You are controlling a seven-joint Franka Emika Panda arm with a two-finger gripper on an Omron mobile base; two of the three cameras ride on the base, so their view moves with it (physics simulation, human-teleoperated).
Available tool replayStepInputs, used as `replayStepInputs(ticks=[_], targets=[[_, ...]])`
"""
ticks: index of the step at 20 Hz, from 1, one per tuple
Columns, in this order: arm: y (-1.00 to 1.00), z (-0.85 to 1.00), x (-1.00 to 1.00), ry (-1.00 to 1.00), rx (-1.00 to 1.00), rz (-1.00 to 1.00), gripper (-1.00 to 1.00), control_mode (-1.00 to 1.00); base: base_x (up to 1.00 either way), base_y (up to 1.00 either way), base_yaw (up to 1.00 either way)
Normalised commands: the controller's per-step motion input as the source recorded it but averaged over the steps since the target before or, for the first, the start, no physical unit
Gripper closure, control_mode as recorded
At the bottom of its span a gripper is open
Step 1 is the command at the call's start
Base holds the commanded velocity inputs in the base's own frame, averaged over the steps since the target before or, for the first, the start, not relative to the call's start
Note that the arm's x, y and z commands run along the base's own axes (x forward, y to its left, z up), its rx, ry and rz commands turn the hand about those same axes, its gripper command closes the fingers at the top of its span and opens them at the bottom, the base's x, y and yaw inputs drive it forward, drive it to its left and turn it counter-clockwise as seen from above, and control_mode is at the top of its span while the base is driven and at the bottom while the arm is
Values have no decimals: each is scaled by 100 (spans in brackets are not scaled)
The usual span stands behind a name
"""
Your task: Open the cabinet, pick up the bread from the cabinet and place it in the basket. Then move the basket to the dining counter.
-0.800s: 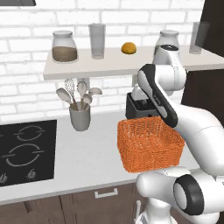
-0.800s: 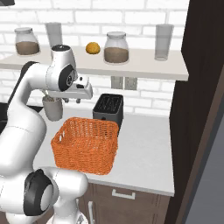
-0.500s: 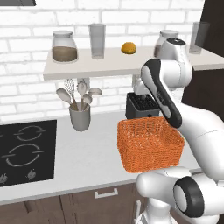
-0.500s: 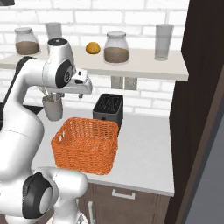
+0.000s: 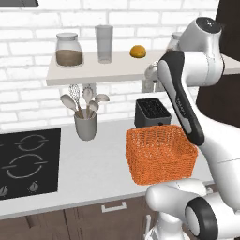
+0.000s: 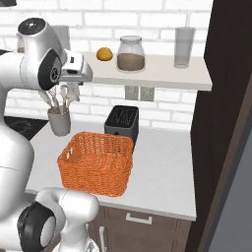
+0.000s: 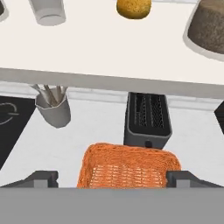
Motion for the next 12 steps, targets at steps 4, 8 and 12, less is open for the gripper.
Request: replayStepInputs(ticks=[4, 8, 12], targets=[[14, 66, 25, -14, 0, -3, -100, -100, 0, 0, 0], [-3, 36, 81, -7, 0, -4, -100, -100, 0, 0, 0], [-2, 27, 98, 0, 0, 0, -100, -100, 0, 0, 0]])
